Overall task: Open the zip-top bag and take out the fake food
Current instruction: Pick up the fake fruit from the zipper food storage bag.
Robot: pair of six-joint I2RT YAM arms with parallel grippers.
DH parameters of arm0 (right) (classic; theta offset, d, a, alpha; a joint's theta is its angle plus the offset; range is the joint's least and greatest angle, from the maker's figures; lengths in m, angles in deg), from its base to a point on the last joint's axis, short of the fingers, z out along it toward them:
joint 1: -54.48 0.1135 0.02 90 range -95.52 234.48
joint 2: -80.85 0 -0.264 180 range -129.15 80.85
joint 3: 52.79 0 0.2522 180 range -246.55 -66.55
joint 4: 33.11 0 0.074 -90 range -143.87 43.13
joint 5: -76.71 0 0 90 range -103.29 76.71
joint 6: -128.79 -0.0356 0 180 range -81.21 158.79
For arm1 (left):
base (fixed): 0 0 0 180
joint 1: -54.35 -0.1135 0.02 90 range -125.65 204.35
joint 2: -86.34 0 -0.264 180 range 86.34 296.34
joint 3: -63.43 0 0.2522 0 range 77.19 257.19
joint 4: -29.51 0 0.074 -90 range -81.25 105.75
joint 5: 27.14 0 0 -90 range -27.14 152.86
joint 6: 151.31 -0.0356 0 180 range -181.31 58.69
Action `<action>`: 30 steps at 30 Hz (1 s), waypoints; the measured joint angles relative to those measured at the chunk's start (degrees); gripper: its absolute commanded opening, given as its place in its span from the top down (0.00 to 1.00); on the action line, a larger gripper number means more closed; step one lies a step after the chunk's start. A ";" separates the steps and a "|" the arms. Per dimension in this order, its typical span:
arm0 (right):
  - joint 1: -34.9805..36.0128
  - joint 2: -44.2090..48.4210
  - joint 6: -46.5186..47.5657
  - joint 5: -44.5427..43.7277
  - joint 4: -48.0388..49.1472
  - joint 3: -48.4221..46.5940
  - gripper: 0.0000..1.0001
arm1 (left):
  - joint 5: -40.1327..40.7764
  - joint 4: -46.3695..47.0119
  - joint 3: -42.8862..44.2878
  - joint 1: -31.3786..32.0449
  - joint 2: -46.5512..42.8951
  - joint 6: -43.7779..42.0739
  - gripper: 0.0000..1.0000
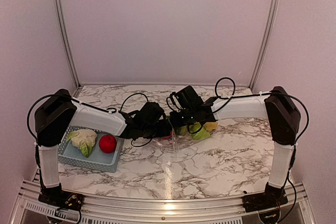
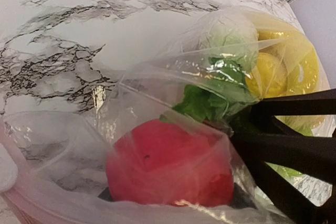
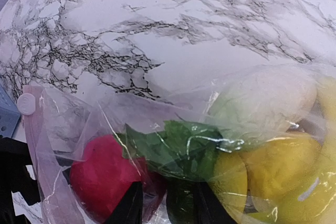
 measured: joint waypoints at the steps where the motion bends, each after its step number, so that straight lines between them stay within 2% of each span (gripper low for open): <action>1: 0.00 0.00 0.00 0.00 0.04 0.00 0.67 | 0.00 0.00 0.00 0.00 -0.02 -0.11 0.53; 7: -0.02 0.50 -0.35 0.00 0.26 0.52 0.63 | -0.04 -0.72 -0.28 0.00 -0.92 -1.01 0.54; 12: -0.15 1.51 -0.85 1.33 0.70 1.66 0.61 | -0.37 -1.14 -3.02 0.07 -5.27 -1.38 0.54; 30: -1.01 2.10 -1.97 2.21 1.73 2.62 0.62 | -4.59 -4.39 -12.00 0.81 -20.13 -1.07 0.52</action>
